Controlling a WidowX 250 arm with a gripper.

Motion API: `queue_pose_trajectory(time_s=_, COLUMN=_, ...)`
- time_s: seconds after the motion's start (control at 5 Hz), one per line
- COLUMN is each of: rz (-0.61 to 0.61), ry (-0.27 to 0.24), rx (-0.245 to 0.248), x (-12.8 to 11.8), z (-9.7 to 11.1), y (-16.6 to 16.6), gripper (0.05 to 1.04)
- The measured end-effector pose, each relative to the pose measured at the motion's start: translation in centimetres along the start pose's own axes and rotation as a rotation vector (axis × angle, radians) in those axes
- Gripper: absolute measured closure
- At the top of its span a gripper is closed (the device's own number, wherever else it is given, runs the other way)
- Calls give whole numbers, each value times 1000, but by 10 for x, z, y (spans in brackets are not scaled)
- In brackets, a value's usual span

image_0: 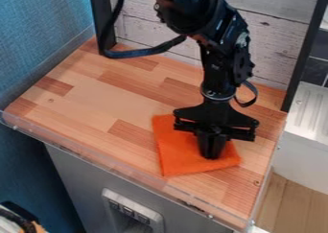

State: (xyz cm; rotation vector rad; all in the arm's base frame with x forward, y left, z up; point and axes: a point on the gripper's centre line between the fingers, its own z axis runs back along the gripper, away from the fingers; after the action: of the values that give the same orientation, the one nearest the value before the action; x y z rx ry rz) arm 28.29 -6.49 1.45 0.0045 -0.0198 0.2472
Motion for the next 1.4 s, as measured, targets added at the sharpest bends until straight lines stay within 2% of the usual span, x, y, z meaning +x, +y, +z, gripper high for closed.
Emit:
queue_pose_trajectory(time_s=0.2, rz=-94, ry=-1, rx=19, x=9, z=17, y=9, gripper=593)
queue_pose_trajectory(time_s=0.4, rz=-164, ry=19, rx=37, x=21, z=29, y=21, gripper=294)
queue_pose_trajectory(time_s=0.6, rz=-215, ry=13, rx=35, x=36, z=41, y=33, gripper=84)
queue_pose_trajectory(time_s=0.8, rz=-251, ry=5, rx=20, x=49, z=53, y=45, gripper=81)
queue_pose_trajectory(time_s=1.4, rz=-300, ry=23, rx=-18, x=72, z=66, y=60, gripper=85)
